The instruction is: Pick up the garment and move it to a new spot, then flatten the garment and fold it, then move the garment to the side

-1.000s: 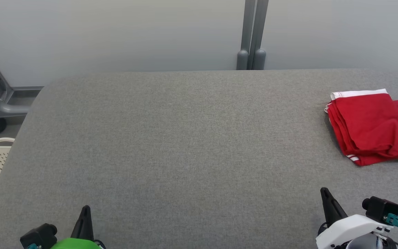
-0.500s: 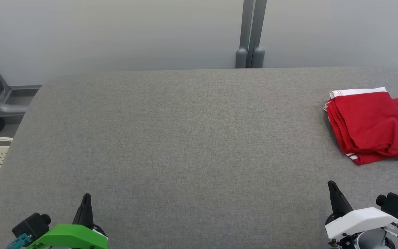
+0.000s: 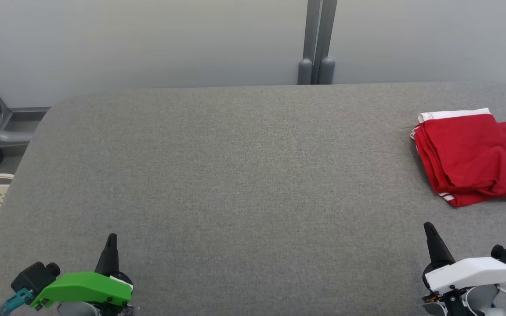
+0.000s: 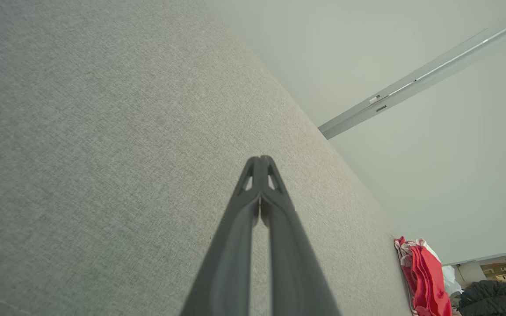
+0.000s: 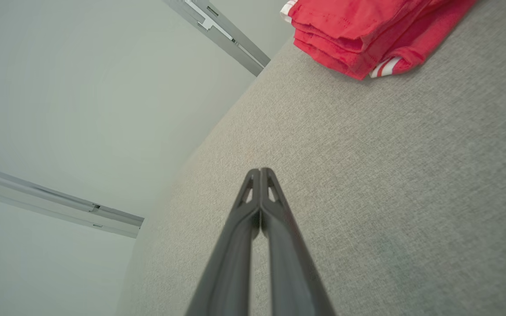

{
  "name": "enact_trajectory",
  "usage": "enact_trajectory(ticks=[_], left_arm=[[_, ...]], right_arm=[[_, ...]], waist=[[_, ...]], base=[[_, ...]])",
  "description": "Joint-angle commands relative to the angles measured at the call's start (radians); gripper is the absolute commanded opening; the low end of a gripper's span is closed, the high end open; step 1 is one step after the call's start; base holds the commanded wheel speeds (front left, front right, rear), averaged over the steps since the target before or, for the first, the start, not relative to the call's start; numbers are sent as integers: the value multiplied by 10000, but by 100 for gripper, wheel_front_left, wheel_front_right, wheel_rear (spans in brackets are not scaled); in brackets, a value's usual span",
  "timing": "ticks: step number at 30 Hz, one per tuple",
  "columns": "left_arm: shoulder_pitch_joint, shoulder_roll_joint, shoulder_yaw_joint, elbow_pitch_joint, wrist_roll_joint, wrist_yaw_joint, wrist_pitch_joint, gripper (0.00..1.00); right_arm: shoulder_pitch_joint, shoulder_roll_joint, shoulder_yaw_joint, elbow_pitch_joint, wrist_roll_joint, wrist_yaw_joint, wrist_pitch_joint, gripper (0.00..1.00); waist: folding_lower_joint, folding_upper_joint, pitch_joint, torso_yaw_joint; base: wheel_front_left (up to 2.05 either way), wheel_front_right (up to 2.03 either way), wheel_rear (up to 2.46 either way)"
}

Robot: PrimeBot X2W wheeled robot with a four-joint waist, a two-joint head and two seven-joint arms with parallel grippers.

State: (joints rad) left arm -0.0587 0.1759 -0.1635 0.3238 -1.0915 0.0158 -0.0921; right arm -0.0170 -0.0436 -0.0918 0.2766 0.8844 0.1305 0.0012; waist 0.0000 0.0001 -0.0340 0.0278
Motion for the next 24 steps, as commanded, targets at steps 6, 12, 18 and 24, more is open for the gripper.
enact_trajectory(ticks=[6,12,18,24], left_arm=[[-463,-103,265,-33,-685,-217,206,0],[-616,-221,421,19,-1164,-357,373,0],[-782,-356,593,78,-1684,-502,548,0],[-921,-466,728,123,-2137,-627,703,0]], right_arm=[[-329,-54,-190,-176,888,1,173,0],[-405,-58,-312,-198,1541,2,305,0],[-466,-63,-445,-221,2253,2,439,0],[-534,-66,-552,-240,2833,2,556,0]], waist=[[0,-1,28,-21],[0,-1,56,-41],[0,-1,87,-64],[0,-1,115,-84]], base=[[0,0,0],[0,0,0],[0,0,0],[0,0,0]])
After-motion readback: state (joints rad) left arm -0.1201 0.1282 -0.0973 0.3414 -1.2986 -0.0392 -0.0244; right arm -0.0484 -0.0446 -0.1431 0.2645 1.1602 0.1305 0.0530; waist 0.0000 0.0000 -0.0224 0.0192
